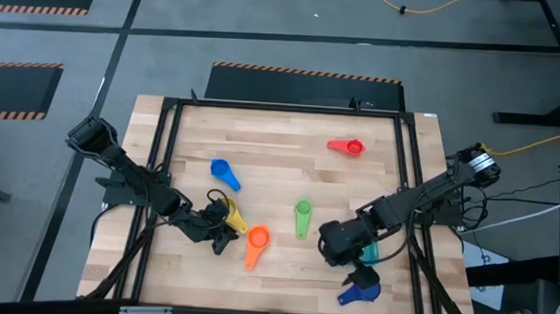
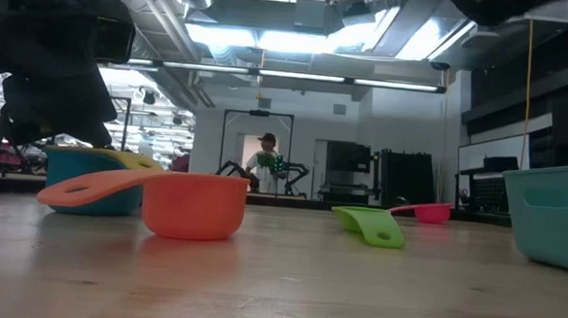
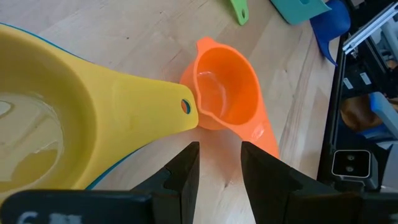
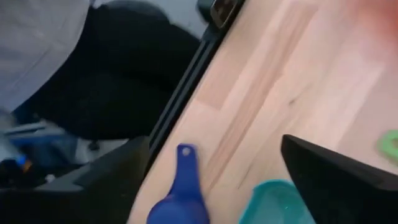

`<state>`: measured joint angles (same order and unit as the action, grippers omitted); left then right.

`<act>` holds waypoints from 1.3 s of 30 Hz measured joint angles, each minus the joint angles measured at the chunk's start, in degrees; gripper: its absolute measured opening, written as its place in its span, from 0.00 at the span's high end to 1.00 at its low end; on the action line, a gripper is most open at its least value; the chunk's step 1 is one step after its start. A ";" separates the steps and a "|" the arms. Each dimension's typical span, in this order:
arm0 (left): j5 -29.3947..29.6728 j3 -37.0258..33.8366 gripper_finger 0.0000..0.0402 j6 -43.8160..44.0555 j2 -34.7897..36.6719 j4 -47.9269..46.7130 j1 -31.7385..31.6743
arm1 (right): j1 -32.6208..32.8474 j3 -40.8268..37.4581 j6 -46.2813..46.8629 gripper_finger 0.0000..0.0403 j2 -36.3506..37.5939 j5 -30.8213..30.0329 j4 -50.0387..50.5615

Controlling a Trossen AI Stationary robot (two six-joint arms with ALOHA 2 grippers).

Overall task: Nest measuring cups in basket
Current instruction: Stack the dark blue measuring nest cup into the yellow measuring nest cup

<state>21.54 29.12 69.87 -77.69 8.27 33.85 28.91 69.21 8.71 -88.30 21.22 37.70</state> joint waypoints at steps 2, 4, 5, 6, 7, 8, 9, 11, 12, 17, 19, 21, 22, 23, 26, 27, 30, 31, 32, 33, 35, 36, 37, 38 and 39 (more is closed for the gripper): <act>0.00 0.00 0.72 0.00 0.00 0.00 -0.01 | -0.08 0.00 0.01 0.02 -1.58 1.02 -0.60; 0.00 0.00 0.72 0.00 0.00 -0.01 -0.01 | -0.12 0.00 0.06 0.01 -3.08 3.04 -1.94; 0.00 0.00 0.72 0.00 0.01 0.00 -0.01 | -0.13 0.00 -0.15 0.01 -3.81 4.48 -3.02; 0.00 0.00 0.72 0.00 0.00 0.00 -0.02 | -0.09 0.00 -0.66 0.01 -4.51 5.90 -3.96; 0.00 0.00 0.72 0.00 0.00 0.00 -0.02 | -0.08 0.00 -1.51 0.01 -5.23 7.40 -4.54; 0.00 0.00 0.72 0.00 0.00 -0.02 -0.02 | -0.02 0.00 -1.99 0.01 -5.85 8.76 -4.92; 0.00 0.00 0.72 0.00 0.00 0.00 0.00 | -0.02 0.00 -3.00 0.01 -6.42 9.93 -5.20; 0.00 0.00 0.72 0.00 0.00 0.00 -0.01 | -0.07 0.00 -4.56 0.01 -7.41 11.83 -6.09; 0.00 0.00 0.72 0.00 0.00 -0.02 0.00 | -0.08 0.00 -4.88 0.01 -7.94 12.37 -6.49; 0.00 0.00 0.72 0.00 0.02 -0.01 -0.02 | 1.21 0.00 -4.96 0.01 -10.40 13.78 -7.23; 0.00 0.00 0.72 0.00 0.01 -0.02 -0.01 | 2.14 0.00 -6.23 0.01 -11.57 12.91 -7.30; 0.00 0.00 0.72 0.00 0.02 0.00 -0.02 | 3.26 0.00 -7.48 0.01 -12.90 11.54 -7.59; 0.01 0.00 0.72 0.00 0.02 0.00 -0.01 | 3.80 0.00 -8.02 0.01 -13.68 11.45 -8.02; 0.01 0.00 0.72 0.00 0.02 -0.02 -0.01 | 4.34 0.00 -8.89 0.01 -14.47 11.65 -8.52; 0.02 0.00 0.72 0.00 0.02 -0.01 -0.01 | 6.00 0.00 -9.66 0.01 -16.69 12.32 -10.06; 0.02 0.00 0.72 0.00 0.01 -0.01 -0.01 | 6.40 0.00 -10.45 0.01 -17.35 12.35 -10.09; 0.02 -0.02 0.72 0.00 0.02 0.00 -0.02 | 7.03 0.00 -11.28 0.01 -19.07 12.46 -9.92; 0.02 0.00 0.72 0.00 0.02 -0.02 0.00 | 7.06 0.00 -11.42 0.01 -19.53 12.46 -9.88; 0.02 0.00 0.72 0.00 0.02 0.00 0.00 | 7.06 0.00 -11.55 0.01 -19.91 12.47 -9.89; 0.02 0.00 0.72 0.00 0.01 -0.01 -0.01 | 7.06 -0.01 -11.97 0.01 -20.23 12.47 -9.83; 0.02 0.00 0.72 0.00 0.02 0.00 -0.02 | 7.05 -0.02 -12.36 0.01 -20.58 12.45 -9.88; 0.02 0.00 0.72 0.00 0.02 -0.02 -0.02 | 7.00 -0.02 -12.40 0.01 -20.70 12.47 -9.95; 0.02 0.00 0.72 0.00 0.02 -0.01 0.00 | 6.90 -0.02 -12.36 0.01 -20.80 12.47 -10.03; 0.02 0.00 0.72 0.00 0.02 -0.02 -0.02 | 6.88 -0.02 -12.33 0.01 -20.88 12.47 -9.66; 0.02 0.00 0.72 0.00 0.02 0.00 0.00 | 6.88 -0.02 -12.49 0.01 -20.91 12.43 -9.05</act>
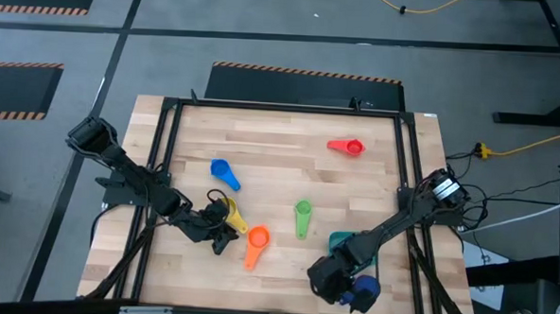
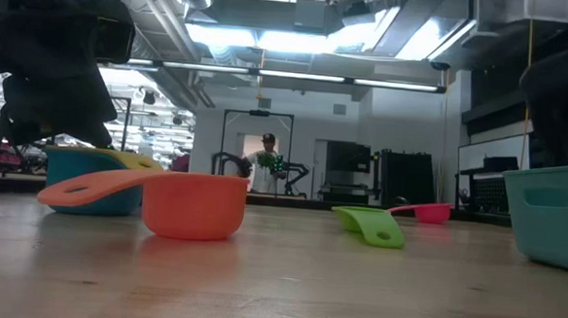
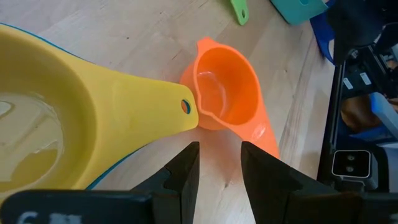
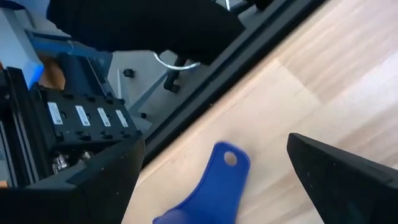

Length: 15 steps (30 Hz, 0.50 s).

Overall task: Nest measuring cups in basket
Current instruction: Stack the dark blue measuring nest cup into the yellow measuring nest cup

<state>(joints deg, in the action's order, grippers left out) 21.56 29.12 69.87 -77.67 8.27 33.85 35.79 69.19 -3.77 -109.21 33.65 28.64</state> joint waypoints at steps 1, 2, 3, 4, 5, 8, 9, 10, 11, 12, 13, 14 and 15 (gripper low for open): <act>0.00 0.00 0.72 0.00 0.00 -0.02 0.00 | 0.00 0.00 -0.73 0.01 0.00 -0.12 0.56; 0.00 -0.02 0.72 0.00 0.00 0.00 0.00 | 0.00 0.00 -1.40 0.01 0.00 -0.37 0.73; 0.00 -0.01 0.72 0.00 0.00 -0.01 -0.01 | 0.12 0.00 -2.19 0.01 0.00 -0.47 0.82; 0.00 0.00 0.72 0.00 0.00 -0.01 -0.01 | 0.31 0.00 -2.74 0.01 0.00 -0.54 1.11; 0.00 0.00 0.72 0.00 0.00 -0.01 0.00 | 0.48 0.00 -3.35 0.01 0.00 -0.64 1.24; 0.00 0.00 0.72 0.00 0.00 0.00 0.00 | 0.95 0.00 -5.59 0.01 -0.39 -0.64 0.85; 0.00 0.00 0.72 0.00 0.00 -0.02 0.00 | 0.96 -0.04 -6.06 0.01 -0.66 -0.60 0.95; 0.00 0.00 0.72 0.00 0.00 -0.02 0.00 | 0.96 -0.03 -6.63 0.01 -1.13 -0.50 0.44; 0.00 0.00 0.72 0.00 0.00 -0.01 -0.01 | 0.92 -0.02 -7.14 0.01 -1.65 -0.57 0.09; 0.00 0.00 0.72 0.00 0.00 0.00 -0.01 | 0.90 -0.02 -7.28 0.01 -2.25 -0.49 0.17; 0.00 -0.01 0.72 0.00 0.00 -0.02 -0.01 | 0.85 -0.02 -7.32 0.01 -2.94 0.01 -0.14; 0.00 -0.01 0.72 0.00 0.00 -0.02 -0.01 | 0.83 -0.04 -7.34 0.01 -3.45 0.81 -0.52; 0.00 0.00 0.72 0.00 0.00 0.02 0.00 | 0.85 -0.04 -7.36 0.01 -3.91 1.55 -0.78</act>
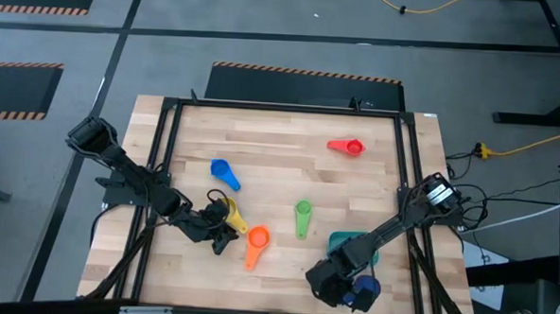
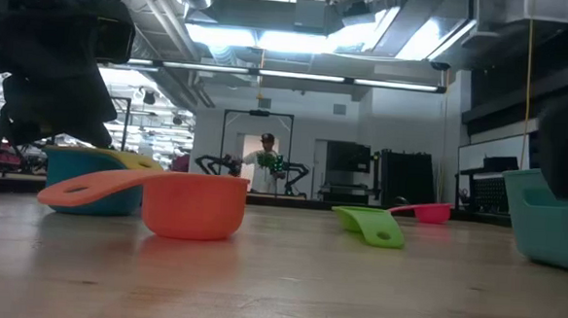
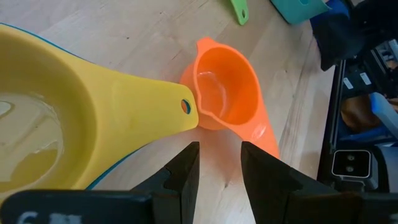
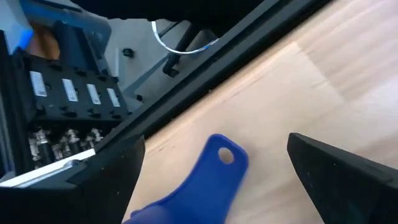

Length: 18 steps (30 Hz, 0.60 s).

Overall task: Nest measuring cups in basket
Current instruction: Stack the dark blue measuring nest cup into the yellow measuring nest cup

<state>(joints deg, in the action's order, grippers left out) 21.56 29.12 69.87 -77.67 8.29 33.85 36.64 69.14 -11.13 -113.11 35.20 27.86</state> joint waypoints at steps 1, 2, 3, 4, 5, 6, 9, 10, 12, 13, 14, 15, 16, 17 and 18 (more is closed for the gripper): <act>0.00 0.00 0.72 0.00 0.00 0.07 0.00 | 0.03 0.01 -0.13 0.01 -0.37 0.65 -0.07; 0.00 0.00 0.72 0.00 0.00 0.07 -0.02 | 0.05 0.01 -0.57 0.01 -0.71 0.93 0.00; 0.00 0.00 0.72 0.00 0.00 0.07 -0.01 | 0.05 0.02 -1.20 0.01 -0.96 0.95 -0.04; 0.00 0.00 0.72 0.00 0.00 0.09 0.00 | 0.05 0.05 -1.41 0.01 -1.15 1.15 -0.05; 0.00 0.00 0.72 0.00 0.00 0.09 0.00 | 0.03 0.11 -1.45 0.01 -1.40 1.70 -0.07; 0.00 0.00 0.72 0.00 0.00 0.09 -0.01 | -0.06 0.11 -1.45 0.01 -1.58 2.45 -0.09; 0.00 0.00 0.72 0.00 0.00 0.12 -0.01 | -0.06 0.15 -1.62 0.04 -1.89 3.33 -0.14; 0.00 0.00 0.72 0.00 0.00 0.11 -0.01 | -0.06 0.15 -1.64 0.05 -1.93 3.38 -0.11; 0.00 0.00 0.72 0.00 0.00 0.12 0.00 | -0.04 0.15 -1.65 0.07 -2.00 3.63 -0.09; 0.00 0.00 0.72 0.00 0.00 0.12 -0.02 | -0.04 0.15 -1.65 0.08 -2.03 3.84 -0.02; 0.00 0.00 0.72 0.00 0.00 0.12 -0.02 | 0.01 0.15 -1.64 0.09 -2.08 4.29 0.20; 0.00 0.00 0.72 0.00 0.00 0.13 0.00 | 0.03 0.11 -1.60 0.10 -2.10 4.99 0.51; 0.00 0.00 0.72 0.00 0.00 0.12 -0.02 | 0.07 0.07 -1.54 0.11 -2.12 5.75 1.06; 0.00 -0.02 0.72 0.00 0.00 0.12 -0.02 | 0.18 0.02 -1.48 0.12 -2.14 6.24 1.47; 0.00 0.00 0.72 0.00 0.00 0.14 -0.02 | 0.30 0.02 -1.45 0.13 -2.16 6.45 1.84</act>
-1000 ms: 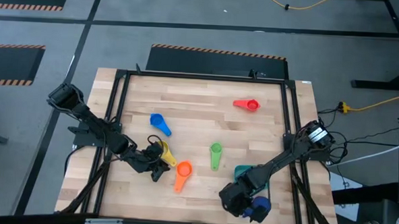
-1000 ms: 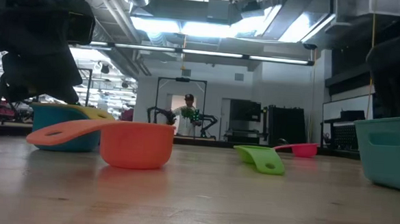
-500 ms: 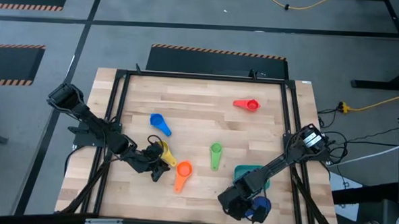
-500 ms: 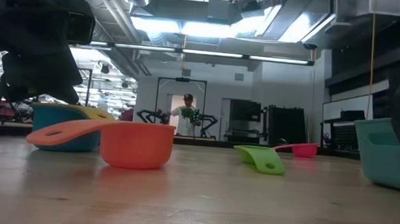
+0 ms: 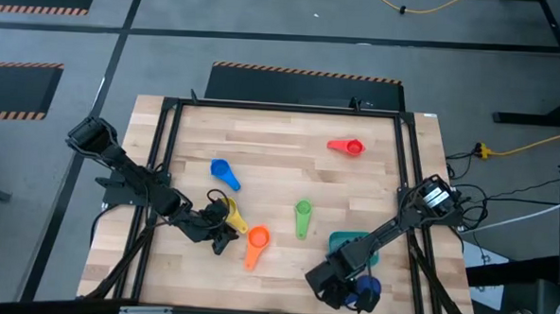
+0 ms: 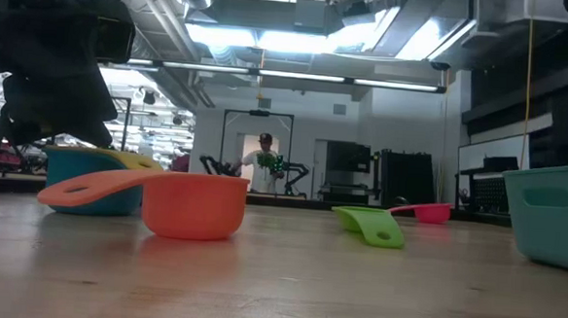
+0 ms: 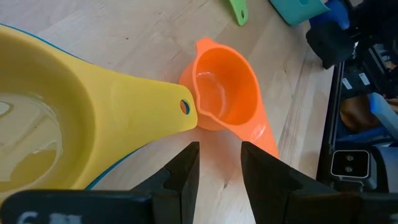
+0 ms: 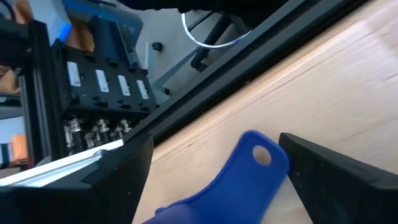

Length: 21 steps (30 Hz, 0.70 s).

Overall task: Nest measuring cups in basket
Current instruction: Stack the dark blue measuring nest cup into the yellow measuring nest cup

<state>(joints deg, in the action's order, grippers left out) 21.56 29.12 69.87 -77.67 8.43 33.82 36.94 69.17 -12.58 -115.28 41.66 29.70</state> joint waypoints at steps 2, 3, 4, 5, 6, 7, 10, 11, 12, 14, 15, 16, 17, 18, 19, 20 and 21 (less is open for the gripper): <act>0.00 0.00 0.72 0.00 0.00 0.00 0.00 | 0.29 0.00 0.01 0.15 -0.01 0.06 0.64; 0.00 0.00 0.72 0.00 0.00 0.00 0.02 | 0.44 -0.02 0.02 0.15 -0.01 0.08 0.74; 0.00 0.00 0.72 0.00 0.00 0.00 0.00 | 0.50 -0.02 0.01 0.16 -0.01 0.06 0.74; 0.00 0.00 0.72 0.00 0.00 0.00 0.00 | 0.54 -0.02 -0.04 0.16 -0.01 0.06 0.74; 0.00 0.00 0.72 0.00 0.00 0.00 0.02 | 0.54 -0.02 -0.07 0.17 -0.01 0.06 0.74; 0.00 0.00 0.72 0.00 0.00 0.00 0.00 | 0.52 -0.04 -0.09 0.17 -0.01 -0.01 0.74; 0.00 0.00 0.72 0.00 0.00 0.00 0.02 | 0.52 -0.04 -0.36 0.19 -0.01 -0.72 0.71; 0.00 0.00 0.72 0.00 0.00 0.00 0.02 | 0.52 -0.04 -0.82 0.19 -0.01 -0.94 0.71; 0.00 0.00 0.72 0.00 0.00 0.00 0.02 | 0.52 -0.04 -1.19 0.20 -0.01 -1.06 0.71; 0.00 0.00 0.72 0.00 0.00 0.02 0.02 | 0.52 -0.04 -1.38 0.21 -0.01 -1.19 0.69; 0.00 0.00 0.72 0.00 0.00 0.02 0.02 | 0.52 -0.04 -1.42 0.22 -0.01 -1.25 0.69; 0.00 -0.01 0.72 0.00 0.00 0.02 0.00 | 0.52 -0.04 -1.46 0.23 -0.01 -1.34 0.67; 0.00 0.00 0.72 0.00 0.00 0.02 0.00 | 0.52 -0.04 -1.56 0.24 -0.01 -1.45 0.66; 0.00 0.00 0.72 0.00 0.00 0.02 0.02 | 0.52 -0.04 -1.72 0.25 -0.01 -1.51 0.65; 0.00 0.00 0.72 0.00 0.00 0.02 0.01 | 0.52 -0.04 -2.08 0.27 -0.01 -1.61 0.65; 0.00 0.00 0.72 0.00 0.00 0.02 0.02 | 0.52 -0.04 -2.62 0.29 -0.01 -1.73 0.65; 0.00 0.00 0.72 0.00 0.00 0.02 0.00 | 0.52 -0.07 -2.84 0.31 -0.01 -1.85 0.65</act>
<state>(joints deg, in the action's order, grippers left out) 21.56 29.12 69.87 -77.67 8.45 33.83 37.45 69.10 -15.42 -115.28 39.80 30.35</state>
